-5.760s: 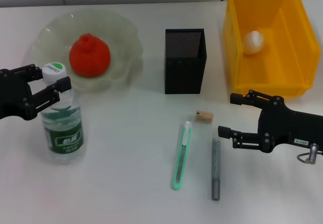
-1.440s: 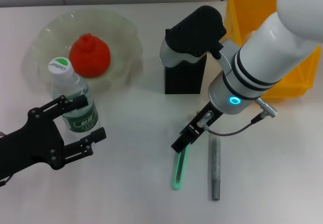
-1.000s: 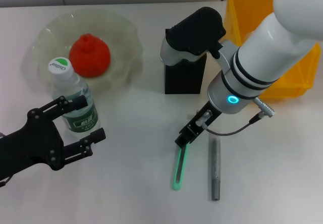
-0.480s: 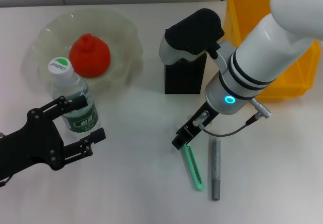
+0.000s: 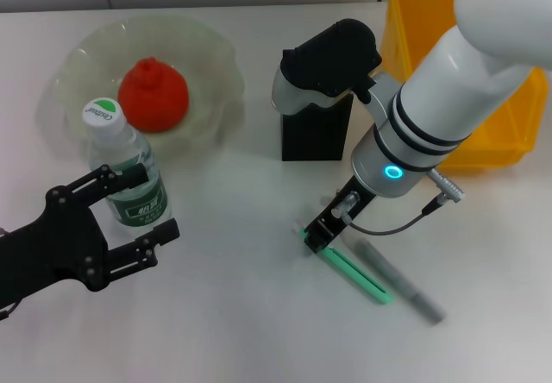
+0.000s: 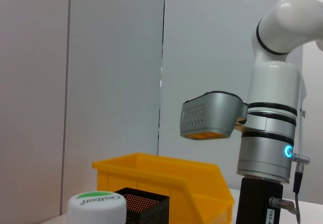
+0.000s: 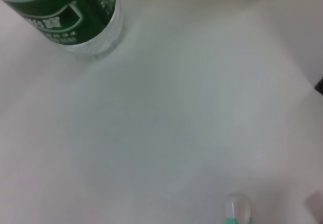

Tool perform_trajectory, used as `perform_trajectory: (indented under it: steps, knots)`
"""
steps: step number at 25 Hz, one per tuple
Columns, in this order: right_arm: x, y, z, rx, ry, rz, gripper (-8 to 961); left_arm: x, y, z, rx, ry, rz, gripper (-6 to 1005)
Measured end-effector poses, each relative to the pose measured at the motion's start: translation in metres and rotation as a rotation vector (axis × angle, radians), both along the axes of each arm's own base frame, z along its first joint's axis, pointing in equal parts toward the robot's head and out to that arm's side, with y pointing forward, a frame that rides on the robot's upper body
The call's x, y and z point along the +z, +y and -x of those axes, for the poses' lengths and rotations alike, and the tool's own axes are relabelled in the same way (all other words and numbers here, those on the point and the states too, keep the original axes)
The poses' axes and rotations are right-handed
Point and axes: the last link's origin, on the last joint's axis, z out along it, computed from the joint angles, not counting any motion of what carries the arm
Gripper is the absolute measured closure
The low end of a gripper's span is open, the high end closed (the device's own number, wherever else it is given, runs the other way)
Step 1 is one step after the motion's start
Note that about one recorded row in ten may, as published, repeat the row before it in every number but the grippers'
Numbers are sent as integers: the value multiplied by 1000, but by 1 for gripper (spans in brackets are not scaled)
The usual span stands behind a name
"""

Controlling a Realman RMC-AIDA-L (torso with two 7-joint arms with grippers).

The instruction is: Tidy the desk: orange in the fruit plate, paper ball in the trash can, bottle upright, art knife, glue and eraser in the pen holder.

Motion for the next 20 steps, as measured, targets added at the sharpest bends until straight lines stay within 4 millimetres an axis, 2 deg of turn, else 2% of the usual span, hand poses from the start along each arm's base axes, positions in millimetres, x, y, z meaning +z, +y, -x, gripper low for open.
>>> perform_trajectory:
  steps: [2,7,14,17,20]
  knots:
    - [0,0,0,0,-2,1,624,0,0,0,1,1,0,214]
    - [0,1,0,7,4,0,785,0,1,0,3,-1,0,214]
    - [1,-1,8,18,79,10,788,-1,1,0,7,-3,-3,214]
    - [15,3,16,38,165,-26,789,-1,1,0,8,-4,-3,214]
    - [43,8,24,85,301,-104,789,-1,1,0,9,-5,-1,214]
